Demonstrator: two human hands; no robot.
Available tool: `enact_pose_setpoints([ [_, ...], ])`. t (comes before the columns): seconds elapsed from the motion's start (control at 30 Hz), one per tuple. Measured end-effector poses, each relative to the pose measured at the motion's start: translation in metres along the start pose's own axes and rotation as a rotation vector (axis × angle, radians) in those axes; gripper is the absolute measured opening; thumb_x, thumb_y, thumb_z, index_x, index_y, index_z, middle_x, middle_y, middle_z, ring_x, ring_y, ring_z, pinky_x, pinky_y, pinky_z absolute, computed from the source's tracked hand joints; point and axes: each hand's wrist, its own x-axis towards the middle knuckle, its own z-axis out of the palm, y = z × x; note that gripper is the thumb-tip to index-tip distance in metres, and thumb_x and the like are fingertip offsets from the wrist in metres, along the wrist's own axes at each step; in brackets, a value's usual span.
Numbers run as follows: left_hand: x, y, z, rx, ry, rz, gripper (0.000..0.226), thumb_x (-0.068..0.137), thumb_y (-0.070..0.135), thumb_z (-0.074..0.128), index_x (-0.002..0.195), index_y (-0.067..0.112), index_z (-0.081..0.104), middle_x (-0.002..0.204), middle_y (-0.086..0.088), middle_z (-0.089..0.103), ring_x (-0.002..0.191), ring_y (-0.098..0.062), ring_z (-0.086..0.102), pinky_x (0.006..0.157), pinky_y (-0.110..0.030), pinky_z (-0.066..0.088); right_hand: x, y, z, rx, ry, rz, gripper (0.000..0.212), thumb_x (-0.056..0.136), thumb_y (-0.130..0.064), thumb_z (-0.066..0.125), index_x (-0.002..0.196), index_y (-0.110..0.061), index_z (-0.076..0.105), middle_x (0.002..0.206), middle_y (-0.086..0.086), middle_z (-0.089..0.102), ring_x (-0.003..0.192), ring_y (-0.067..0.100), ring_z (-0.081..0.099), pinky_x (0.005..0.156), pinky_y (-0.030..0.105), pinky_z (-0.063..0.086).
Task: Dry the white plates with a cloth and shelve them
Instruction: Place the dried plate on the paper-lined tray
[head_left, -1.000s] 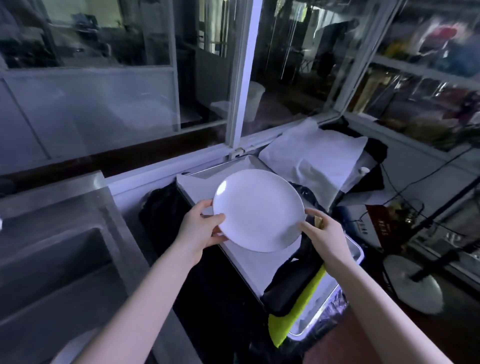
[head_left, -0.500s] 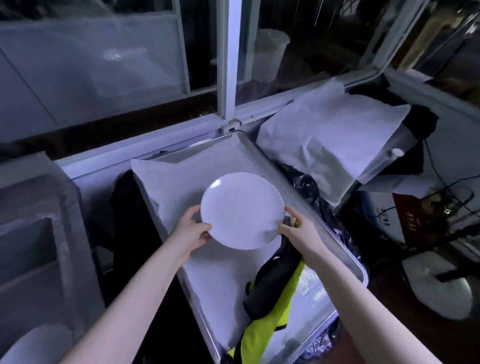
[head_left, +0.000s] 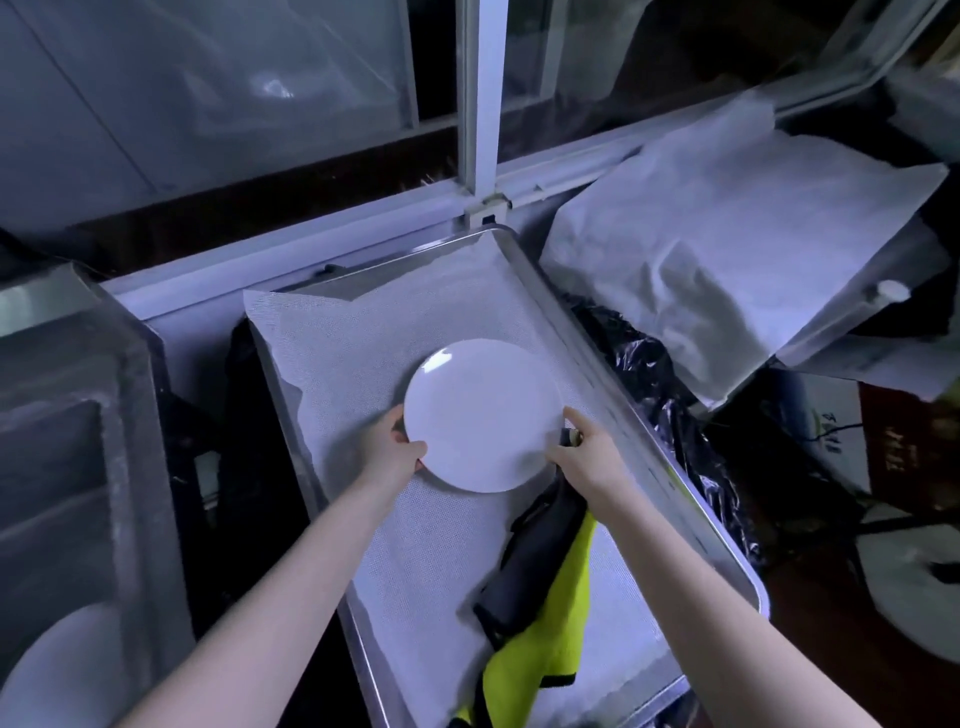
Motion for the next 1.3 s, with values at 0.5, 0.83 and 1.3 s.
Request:
enact_pose_setpoints([
  [0.5, -0.024, -0.011, -0.025, 0.131, 0.110, 0.091, 0.055, 0.090, 0.011, 0.071, 0.141, 0.024, 0.053, 0.096, -0.002, 0.065, 0.086, -0.024, 0.064, 0.078, -0.034, 0.053, -0.033, -0.017, 0.009, -0.108, 0.136, -0.103, 0.049, 0.080, -0.011, 0.061, 0.127, -0.023, 0.059, 0.070, -0.014, 0.051, 0.074, 0.013, 0.052, 0.068, 0.026, 0.040],
  [0.83, -0.105, -0.053, -0.156, -0.150, 0.397, 0.222, 0.033, 0.096, 0.006, 0.063, 0.108, 0.037, 0.066, 0.092, -0.004, 0.072, 0.079, -0.017, 0.071, 0.079, -0.031, 0.057, -0.144, -0.137, 0.116, -0.075, -0.315, -0.527, 0.037, 0.081, -0.014, 0.068, 0.114, -0.032, 0.065, 0.051, -0.015, 0.038, 0.056, 0.005, 0.042, 0.054, 0.013, 0.035],
  [1.3, -0.159, -0.235, -0.384, -0.287, 0.678, -0.147, 0.036, 0.087, 0.007, 0.063, 0.097, 0.041, 0.066, 0.076, 0.007, 0.074, 0.066, -0.006, 0.071, 0.093, -0.045, 0.058, -0.237, -0.144, 0.370, -0.454, -0.677, -0.512, 0.040, 0.081, -0.017, 0.072, 0.120, -0.020, 0.065, 0.090, -0.012, 0.060, 0.091, 0.013, 0.060, 0.073, 0.015, 0.040],
])
